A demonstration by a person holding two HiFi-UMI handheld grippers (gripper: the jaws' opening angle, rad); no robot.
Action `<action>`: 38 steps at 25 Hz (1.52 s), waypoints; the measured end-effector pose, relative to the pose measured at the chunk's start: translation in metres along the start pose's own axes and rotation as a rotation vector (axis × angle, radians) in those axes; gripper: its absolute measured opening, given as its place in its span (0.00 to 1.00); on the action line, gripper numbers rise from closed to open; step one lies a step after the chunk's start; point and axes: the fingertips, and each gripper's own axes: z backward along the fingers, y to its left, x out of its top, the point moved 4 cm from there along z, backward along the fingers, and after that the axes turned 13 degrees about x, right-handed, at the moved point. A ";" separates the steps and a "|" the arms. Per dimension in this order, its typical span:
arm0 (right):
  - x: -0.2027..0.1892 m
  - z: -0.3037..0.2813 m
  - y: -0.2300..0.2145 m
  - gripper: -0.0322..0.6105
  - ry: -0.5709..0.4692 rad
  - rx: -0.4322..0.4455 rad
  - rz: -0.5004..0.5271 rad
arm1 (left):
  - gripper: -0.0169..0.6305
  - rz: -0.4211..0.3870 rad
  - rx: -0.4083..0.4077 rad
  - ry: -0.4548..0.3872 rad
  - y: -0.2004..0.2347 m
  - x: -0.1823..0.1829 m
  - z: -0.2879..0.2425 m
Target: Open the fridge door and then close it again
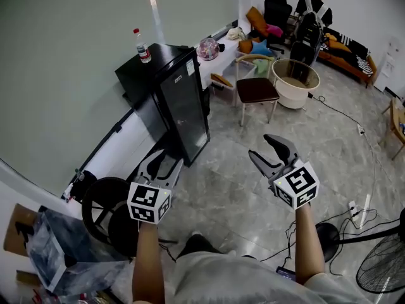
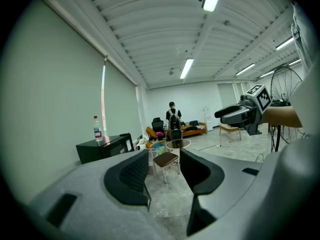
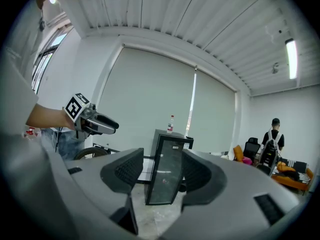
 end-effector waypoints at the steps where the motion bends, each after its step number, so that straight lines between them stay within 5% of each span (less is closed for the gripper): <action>1: -0.004 -0.001 -0.002 0.41 0.006 0.012 -0.006 | 0.31 0.006 0.000 0.006 -0.002 -0.002 -0.004; 10: -0.040 -0.033 -0.059 0.40 0.100 0.015 0.020 | 0.31 0.044 0.008 0.072 0.006 -0.034 -0.082; 19: -0.052 -0.117 -0.178 0.36 0.174 0.015 0.050 | 0.31 0.127 0.040 0.151 0.057 -0.073 -0.219; 27: -0.017 -0.265 -0.270 0.36 0.219 0.157 0.165 | 0.31 0.137 0.127 0.162 0.139 -0.069 -0.315; 38: -0.002 -0.392 -0.306 0.36 0.182 0.312 0.236 | 0.31 0.214 0.278 0.240 0.201 -0.098 -0.341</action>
